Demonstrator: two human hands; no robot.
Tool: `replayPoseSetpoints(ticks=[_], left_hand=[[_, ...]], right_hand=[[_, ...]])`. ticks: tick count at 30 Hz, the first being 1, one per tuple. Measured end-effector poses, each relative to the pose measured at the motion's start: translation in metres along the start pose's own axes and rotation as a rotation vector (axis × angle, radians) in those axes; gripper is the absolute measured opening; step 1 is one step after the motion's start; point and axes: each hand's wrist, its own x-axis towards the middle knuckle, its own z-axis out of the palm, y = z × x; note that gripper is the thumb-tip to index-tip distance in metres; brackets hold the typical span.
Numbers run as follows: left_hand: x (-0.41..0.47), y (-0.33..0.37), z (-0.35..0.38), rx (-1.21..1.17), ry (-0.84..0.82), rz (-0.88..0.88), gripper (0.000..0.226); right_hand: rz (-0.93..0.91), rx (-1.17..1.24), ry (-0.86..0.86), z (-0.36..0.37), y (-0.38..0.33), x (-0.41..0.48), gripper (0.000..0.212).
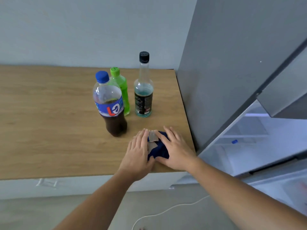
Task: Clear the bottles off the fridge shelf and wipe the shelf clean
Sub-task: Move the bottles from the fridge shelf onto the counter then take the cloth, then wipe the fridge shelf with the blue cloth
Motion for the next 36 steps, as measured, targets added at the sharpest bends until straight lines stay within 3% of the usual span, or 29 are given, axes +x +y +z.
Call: replayPoseSetpoints(ticks=[4,7,11,15,20,24,27,30,33,36], left_hand=[[0.028,0.001,0.013,0.174,-0.148,0.095,0.073],[0.021,0.002,0.025,0.258,-0.102,0.103,0.065],[-0.007,0.029,0.047,0.255,-0.069,0.109,0.071],[-0.026,0.102,0.070,0.175,0.005,0.243,0.069],[-0.005,0.229,0.113,0.247,-0.003,0.452,0.068],[0.045,0.304,0.147,0.068,-0.006,0.526,0.064],[0.104,0.320,0.175,-0.112,0.026,0.478,0.060],[0.167,0.290,0.220,-0.125,0.063,0.254,0.062],[0.218,0.235,0.260,0.121,0.036,0.055,0.081],[0.252,0.191,0.287,0.349,-0.057,-0.090,0.077]], right_hand=[[-0.058,-0.140,0.150,0.016,0.005,-0.003,0.077],[-0.086,-0.174,0.235,0.028,0.005,-0.008,0.056],[-0.127,-0.181,0.305,0.036,0.013,-0.044,0.043],[-0.055,-0.166,0.445,0.026,0.054,-0.128,0.042],[0.032,-0.212,0.531,-0.009,0.151,-0.231,0.044],[0.157,-0.120,0.579,-0.020,0.240,-0.253,0.046],[0.281,0.104,0.711,-0.013,0.307,-0.227,0.043],[0.393,0.330,0.857,0.009,0.362,-0.177,0.038],[0.476,0.365,0.906,0.030,0.417,-0.119,0.035],[0.557,0.243,0.791,0.044,0.466,-0.064,0.038]])
